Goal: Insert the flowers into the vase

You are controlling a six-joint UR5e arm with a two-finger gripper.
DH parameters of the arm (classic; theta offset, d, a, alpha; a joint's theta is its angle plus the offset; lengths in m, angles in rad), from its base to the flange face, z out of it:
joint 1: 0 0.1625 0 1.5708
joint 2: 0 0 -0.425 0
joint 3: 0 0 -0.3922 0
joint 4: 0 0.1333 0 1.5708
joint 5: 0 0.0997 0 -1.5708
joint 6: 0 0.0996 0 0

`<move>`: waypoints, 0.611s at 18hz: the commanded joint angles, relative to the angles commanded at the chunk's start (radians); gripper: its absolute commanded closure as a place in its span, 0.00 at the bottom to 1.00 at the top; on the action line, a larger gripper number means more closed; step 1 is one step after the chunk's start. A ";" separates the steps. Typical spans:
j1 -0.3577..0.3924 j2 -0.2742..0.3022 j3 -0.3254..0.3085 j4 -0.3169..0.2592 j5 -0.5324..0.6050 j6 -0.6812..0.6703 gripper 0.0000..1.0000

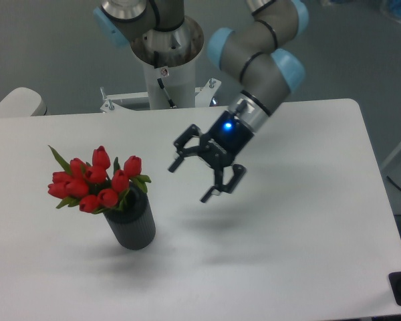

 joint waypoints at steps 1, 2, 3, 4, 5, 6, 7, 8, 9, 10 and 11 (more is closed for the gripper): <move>0.000 -0.025 0.025 -0.002 0.041 0.000 0.00; 0.000 -0.041 0.040 0.000 0.110 0.002 0.00; -0.002 -0.057 0.048 0.002 0.194 0.002 0.00; -0.005 -0.065 0.051 0.002 0.286 0.003 0.00; -0.009 -0.071 0.054 0.000 0.364 0.002 0.00; -0.014 -0.077 0.062 0.000 0.427 0.002 0.00; -0.024 -0.081 0.069 -0.002 0.484 0.002 0.00; -0.040 -0.088 0.084 -0.003 0.533 0.002 0.00; -0.055 -0.103 0.112 -0.005 0.581 0.002 0.00; -0.069 -0.118 0.138 -0.006 0.632 0.000 0.00; -0.083 -0.137 0.166 -0.005 0.675 0.008 0.00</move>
